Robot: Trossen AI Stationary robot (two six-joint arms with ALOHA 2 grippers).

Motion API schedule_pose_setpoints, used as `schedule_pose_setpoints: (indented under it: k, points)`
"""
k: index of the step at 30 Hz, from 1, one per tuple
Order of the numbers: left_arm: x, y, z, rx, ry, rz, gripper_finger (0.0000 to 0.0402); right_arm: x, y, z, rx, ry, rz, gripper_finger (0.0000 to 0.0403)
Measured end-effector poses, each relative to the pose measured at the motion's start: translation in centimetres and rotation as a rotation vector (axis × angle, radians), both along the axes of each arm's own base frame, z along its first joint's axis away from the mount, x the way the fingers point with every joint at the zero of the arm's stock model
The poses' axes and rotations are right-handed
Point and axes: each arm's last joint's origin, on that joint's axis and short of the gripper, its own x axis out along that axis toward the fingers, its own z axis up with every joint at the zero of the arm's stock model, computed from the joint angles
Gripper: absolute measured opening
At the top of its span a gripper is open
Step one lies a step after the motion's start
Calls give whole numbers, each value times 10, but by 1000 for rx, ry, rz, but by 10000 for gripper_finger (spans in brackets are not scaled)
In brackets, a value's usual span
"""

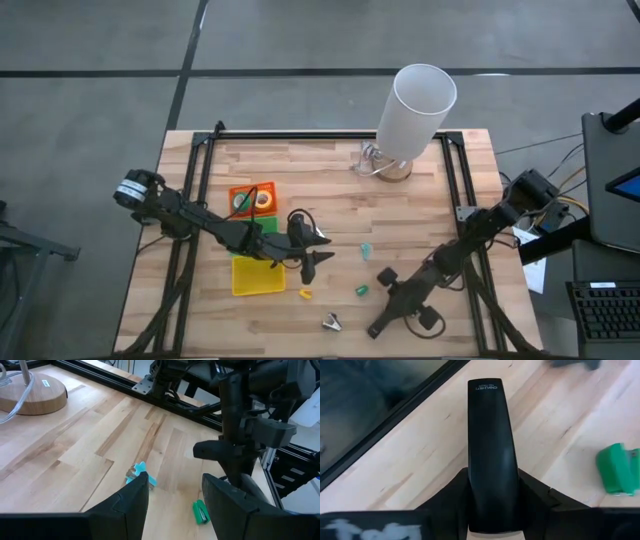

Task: Pick and place Stapler, Stapler remover, tape
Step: Put the black stapler into the green basket

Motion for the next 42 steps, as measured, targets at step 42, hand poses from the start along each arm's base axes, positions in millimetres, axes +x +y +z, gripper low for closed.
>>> schedule_pose_setpoints:
  k: [42]
  points:
    - [9,-16,-4,271,-103,-72,266,11,-70,93,-43,-371,-675,125]
